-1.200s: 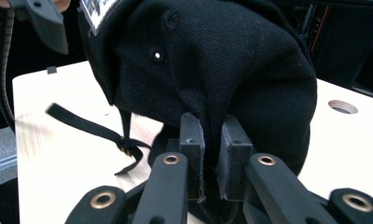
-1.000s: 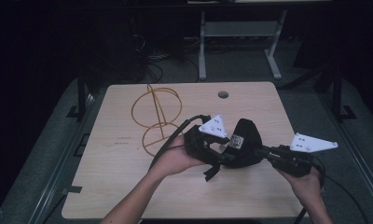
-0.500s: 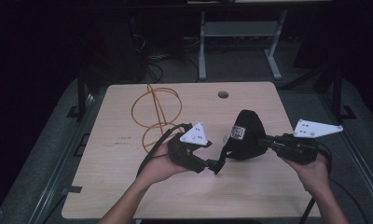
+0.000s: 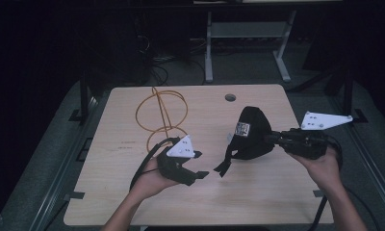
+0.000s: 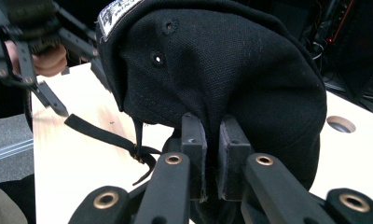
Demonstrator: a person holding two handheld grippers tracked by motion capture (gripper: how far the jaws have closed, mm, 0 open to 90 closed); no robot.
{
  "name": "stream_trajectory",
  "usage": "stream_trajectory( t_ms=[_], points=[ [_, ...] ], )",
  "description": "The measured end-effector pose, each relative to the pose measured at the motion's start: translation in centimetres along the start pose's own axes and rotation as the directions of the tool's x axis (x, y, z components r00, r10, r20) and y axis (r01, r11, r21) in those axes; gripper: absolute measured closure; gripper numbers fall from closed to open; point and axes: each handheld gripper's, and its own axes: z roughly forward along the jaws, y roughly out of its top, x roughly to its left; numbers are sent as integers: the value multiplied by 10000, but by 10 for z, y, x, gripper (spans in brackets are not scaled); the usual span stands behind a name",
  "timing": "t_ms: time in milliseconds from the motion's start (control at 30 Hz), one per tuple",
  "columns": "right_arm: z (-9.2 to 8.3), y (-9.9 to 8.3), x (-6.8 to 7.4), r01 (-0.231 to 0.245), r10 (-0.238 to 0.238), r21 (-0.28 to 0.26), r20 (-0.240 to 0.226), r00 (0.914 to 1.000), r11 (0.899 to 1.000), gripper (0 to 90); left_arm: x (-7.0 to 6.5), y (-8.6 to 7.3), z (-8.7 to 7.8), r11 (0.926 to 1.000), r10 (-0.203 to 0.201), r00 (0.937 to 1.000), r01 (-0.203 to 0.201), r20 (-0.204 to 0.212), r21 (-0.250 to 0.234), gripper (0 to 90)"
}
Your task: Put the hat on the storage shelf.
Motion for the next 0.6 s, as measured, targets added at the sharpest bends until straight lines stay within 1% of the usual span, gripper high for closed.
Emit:
stream_trajectory(
  t_ms=[33,67,100,167,200,267,333,400,467,500,533,600],
  points=[
    [2,5,0,119,-119,43,-39,9999,9999,829,1,-7,-2,10000,-45,10000,45,-80,9,351],
    [2,5,0,119,-119,43,-39,9999,9999,829,1,-7,-2,10000,-45,10000,45,-80,9,348],
    [3,8,0,152,-152,60,-57,9999,9999,828,1,-10,-3,10000,-32,9999,31,-109,-15,348],
    [5,14,0,138,-136,98,-163,9998,9999,828,1,-16,-4,9999,-158,9997,157,-183,-42,346],
    [7,16,0,158,-157,95,-190,9997,9998,828,1,-19,-4,10000,-58,9997,58,-247,16,344],
    [10,25,1,201,-200,27,-271,9994,9998,828,1,-26,-5,9999,-115,9992,119,-374,105,340],
    [11,27,1,207,-207,-2,-308,9993,9998,828,1,-28,-6,9998,-144,9991,149,-388,122,339],
    [13,34,1,218,-221,-77,-352,9991,9997,828,1,-33,-7,9998,-118,9988,126,-477,169,334],
    [15,40,2,255,-259,-86,-412,9988,9996,828,-2,-37,-8,9996,-249,9982,257,-539,142,331],
    [18,48,3,306,-308,-48,-471,9984,9995,828,-2,-39,-8,9997,-187,9981,197,-591,166,331],
    [18,48,3,306,-308,-48,-471,9984,9995,828,-3,-41,-9,9996,-217,9978,226,-633,145,331],
    [22,56,4,332,-335,-64,-513,9981,9994,828,-5,-44,-10,9995,-268,9975,278,-656,143,328]
  ],
)
